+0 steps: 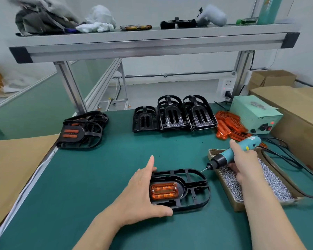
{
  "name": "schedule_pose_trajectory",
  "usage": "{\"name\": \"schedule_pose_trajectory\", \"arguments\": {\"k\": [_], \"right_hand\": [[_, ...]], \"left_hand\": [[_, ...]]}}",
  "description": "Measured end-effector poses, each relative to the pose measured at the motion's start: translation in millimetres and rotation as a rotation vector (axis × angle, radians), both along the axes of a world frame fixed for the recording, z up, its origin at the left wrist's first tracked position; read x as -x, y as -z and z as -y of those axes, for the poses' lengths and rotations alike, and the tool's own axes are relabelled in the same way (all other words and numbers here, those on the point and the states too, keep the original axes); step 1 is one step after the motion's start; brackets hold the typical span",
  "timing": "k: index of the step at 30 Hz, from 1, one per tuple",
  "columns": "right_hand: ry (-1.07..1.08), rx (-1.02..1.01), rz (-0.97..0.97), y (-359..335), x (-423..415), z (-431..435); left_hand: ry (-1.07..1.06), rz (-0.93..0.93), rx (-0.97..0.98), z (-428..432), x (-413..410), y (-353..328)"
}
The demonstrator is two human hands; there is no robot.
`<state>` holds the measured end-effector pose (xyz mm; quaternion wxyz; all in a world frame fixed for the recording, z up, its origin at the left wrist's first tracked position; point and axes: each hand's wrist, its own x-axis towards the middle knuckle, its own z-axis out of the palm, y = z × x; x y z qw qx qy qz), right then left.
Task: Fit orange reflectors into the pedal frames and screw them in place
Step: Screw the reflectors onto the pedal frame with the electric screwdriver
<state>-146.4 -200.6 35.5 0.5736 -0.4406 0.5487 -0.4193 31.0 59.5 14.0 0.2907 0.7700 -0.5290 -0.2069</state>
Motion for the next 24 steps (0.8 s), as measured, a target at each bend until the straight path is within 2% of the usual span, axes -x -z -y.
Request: {"name": "schedule_pose_trajectory", "arguments": {"k": [6,12,14,16,18,20,22,24], "right_hand": [[0.051,0.258,-0.447,10,2,-1],[0.178,0.578,-0.447,5,1,-12],[0.173,0.642,-0.443,1,0,-15],[0.128,0.788,-0.418,-5,-1,-20],[-0.024,1.025,-0.449,-12,-5,-30],[-0.313,1.197,-0.451,-20,-13,-43],[-0.59,1.236,-0.477,-26,-20,-54],[-0.774,1.208,-0.529,-28,-27,-62]], "left_hand": [[0.161,0.244,-0.072,22,16,-12],[0.205,0.313,-0.077,32,14,-16],[0.183,0.322,-0.061,29,8,-16],[0.154,0.308,-0.046,25,2,-19],[0.118,0.248,-0.05,21,-6,-25],[0.07,0.173,-0.053,19,-16,-33],[0.012,0.087,-0.069,16,-26,-44],[-0.02,-0.006,-0.091,14,-37,-56]]}}
